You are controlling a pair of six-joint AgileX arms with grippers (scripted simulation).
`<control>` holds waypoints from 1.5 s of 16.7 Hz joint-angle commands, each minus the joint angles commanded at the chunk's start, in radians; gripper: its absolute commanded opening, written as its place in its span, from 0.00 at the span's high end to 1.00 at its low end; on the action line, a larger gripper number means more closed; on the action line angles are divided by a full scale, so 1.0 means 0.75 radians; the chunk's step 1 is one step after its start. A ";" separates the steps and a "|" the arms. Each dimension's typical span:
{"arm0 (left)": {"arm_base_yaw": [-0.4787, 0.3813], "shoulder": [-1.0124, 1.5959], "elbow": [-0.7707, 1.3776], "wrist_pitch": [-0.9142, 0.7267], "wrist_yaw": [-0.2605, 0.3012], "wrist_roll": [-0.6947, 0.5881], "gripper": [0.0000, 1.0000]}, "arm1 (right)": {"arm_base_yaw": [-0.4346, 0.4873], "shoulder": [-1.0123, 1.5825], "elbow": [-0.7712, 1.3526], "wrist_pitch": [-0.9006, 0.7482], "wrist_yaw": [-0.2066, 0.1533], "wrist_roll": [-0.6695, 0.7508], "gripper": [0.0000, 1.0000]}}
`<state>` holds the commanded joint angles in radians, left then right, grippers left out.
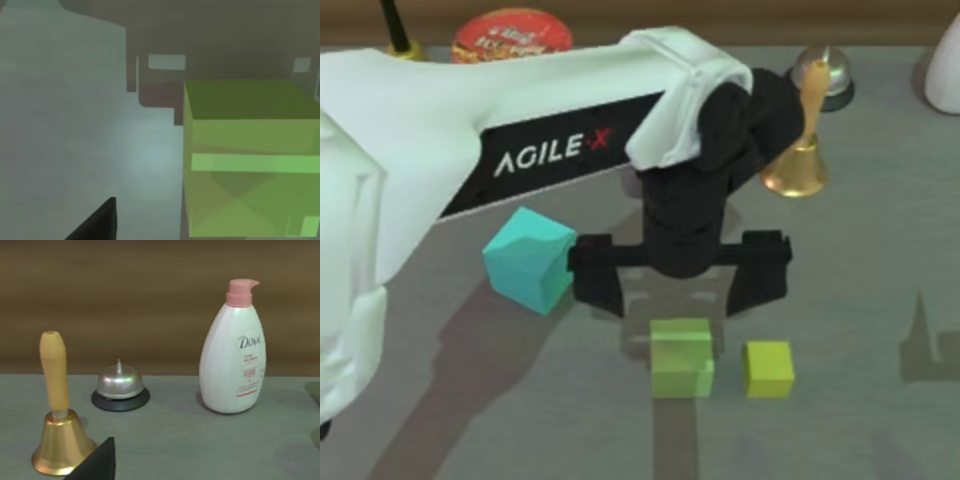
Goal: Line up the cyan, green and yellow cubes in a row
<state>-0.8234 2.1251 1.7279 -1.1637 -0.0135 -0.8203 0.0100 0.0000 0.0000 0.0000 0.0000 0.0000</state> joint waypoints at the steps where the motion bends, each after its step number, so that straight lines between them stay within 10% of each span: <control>1: 0.019 0.002 0.003 -0.001 0.000 0.044 0.00 | 0.000 0.000 0.000 0.000 0.000 0.000 0.00; 15: 0.524 0.030 0.030 -0.026 0.021 1.180 0.00 | 0.000 0.000 0.000 0.000 0.000 0.000 0.00; 25: 0.566 0.042 -0.007 0.032 0.022 1.255 0.00 | 0.000 0.000 0.000 0.000 0.000 0.000 0.00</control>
<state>-0.3991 2.1568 1.7229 -1.1399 0.0026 0.1212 0.0100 0.0000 0.0000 0.0000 0.0000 0.0000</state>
